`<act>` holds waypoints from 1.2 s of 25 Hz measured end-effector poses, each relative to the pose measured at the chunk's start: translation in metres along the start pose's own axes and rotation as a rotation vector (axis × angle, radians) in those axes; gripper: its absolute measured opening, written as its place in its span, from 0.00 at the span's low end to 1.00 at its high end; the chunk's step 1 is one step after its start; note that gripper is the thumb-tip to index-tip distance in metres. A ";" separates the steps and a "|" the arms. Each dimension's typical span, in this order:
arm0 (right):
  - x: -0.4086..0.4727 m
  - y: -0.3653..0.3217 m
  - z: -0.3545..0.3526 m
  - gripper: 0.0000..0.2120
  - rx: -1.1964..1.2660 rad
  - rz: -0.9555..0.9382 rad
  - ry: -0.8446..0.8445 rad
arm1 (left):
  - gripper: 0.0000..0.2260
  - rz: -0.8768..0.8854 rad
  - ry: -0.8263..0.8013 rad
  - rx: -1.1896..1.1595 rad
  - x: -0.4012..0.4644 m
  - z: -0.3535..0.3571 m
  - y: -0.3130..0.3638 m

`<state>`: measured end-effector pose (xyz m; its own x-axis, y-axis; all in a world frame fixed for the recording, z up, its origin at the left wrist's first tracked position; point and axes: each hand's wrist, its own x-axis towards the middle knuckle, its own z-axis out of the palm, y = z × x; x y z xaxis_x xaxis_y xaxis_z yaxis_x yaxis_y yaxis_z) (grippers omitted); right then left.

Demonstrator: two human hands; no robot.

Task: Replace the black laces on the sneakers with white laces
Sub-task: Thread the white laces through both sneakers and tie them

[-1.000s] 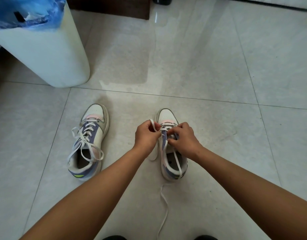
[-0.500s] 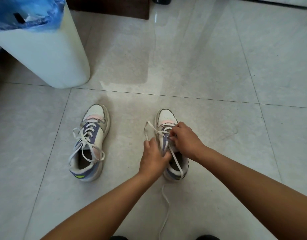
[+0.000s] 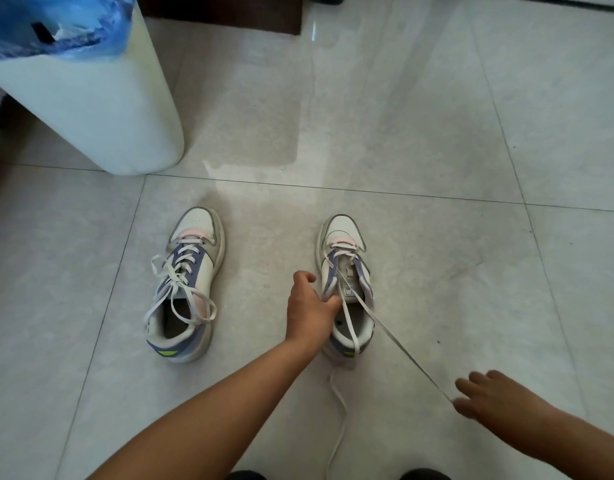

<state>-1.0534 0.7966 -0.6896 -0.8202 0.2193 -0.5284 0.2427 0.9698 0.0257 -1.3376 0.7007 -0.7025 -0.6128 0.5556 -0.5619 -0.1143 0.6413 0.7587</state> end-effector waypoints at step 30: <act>0.153 -0.060 -0.094 0.09 0.481 0.351 0.381 | 0.22 -0.055 -0.221 -0.069 0.008 -0.028 0.002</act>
<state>-1.2419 0.7816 -0.6919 -0.7546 0.6176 -0.2217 0.6559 0.6994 -0.2839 -1.3646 0.6918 -0.6968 -0.4186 0.6283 -0.6557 -0.2009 0.6400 0.7416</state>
